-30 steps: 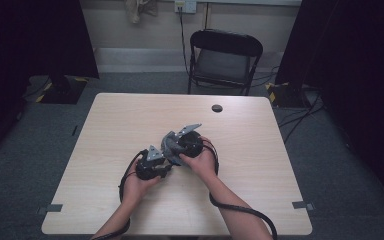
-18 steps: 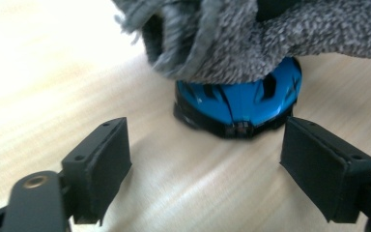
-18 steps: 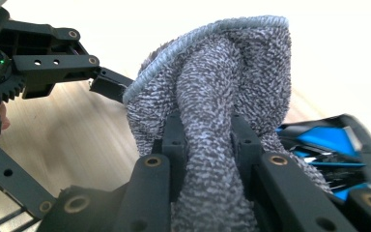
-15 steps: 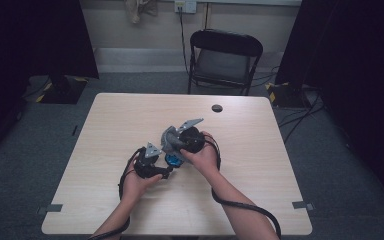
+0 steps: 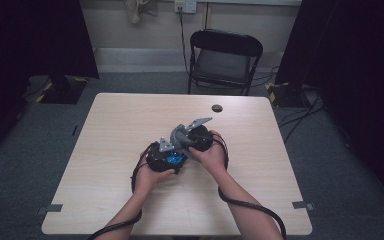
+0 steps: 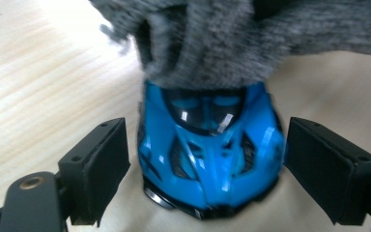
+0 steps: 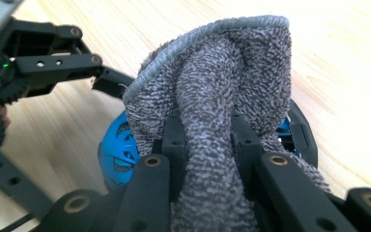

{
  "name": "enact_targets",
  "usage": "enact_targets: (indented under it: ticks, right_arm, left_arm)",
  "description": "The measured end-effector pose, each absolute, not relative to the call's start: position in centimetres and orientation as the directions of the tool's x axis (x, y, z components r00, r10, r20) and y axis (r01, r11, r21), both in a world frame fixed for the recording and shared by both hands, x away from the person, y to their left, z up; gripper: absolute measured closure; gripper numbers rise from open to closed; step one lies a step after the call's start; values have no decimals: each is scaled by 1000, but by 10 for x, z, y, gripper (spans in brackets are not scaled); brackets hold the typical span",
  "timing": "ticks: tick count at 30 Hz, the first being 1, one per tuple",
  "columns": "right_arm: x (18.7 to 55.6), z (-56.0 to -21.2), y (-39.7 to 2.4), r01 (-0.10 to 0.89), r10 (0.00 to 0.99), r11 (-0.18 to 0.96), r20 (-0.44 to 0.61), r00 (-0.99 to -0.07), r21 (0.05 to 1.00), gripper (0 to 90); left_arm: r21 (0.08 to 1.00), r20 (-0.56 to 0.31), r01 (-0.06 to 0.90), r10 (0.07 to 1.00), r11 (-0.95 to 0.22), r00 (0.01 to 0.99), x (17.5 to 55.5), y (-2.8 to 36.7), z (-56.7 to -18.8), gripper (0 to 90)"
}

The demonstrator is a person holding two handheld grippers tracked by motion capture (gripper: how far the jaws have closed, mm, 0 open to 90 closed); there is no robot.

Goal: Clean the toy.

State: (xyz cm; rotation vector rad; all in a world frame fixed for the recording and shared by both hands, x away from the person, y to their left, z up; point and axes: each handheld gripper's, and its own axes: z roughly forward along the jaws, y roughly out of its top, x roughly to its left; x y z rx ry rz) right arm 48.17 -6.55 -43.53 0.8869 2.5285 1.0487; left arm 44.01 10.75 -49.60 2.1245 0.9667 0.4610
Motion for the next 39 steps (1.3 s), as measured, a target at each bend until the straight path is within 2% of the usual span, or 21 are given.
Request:
enact_targets:
  ticks: [5,10,12,19,29,31,39]
  right_arm:
    - [482,-438,-69,447,635,542,1,-772,712,741]
    - [481,-440,-70,445,632,554,-8,-775,704,741]
    - [480,-440,-71,446,634,551,-6,-773,705,741]
    - [477,-438,-70,436,627,550,-7,-779,712,741]
    - [463,-446,-41,391,560,588,-8,-828,708,741]
    - [462,-452,-34,382,551,617,-32,-834,688,742]
    - [481,-450,-44,424,615,565,-19,-788,707,744]
  left_arm:
    - [734,-11,531,775,-423,632,446,103,-501,159]
    - [736,-11,520,761,-433,649,446,101,-501,157]
    - [737,-1,514,760,-440,650,446,102,-500,247]
    - [745,-10,511,759,-429,651,441,107,-501,255]
    - [746,-30,521,761,-415,648,433,114,-500,255]
    - [745,-10,511,759,-429,651,433,114,-500,255]
    - [745,-13,509,754,-431,657,430,116,-501,256]
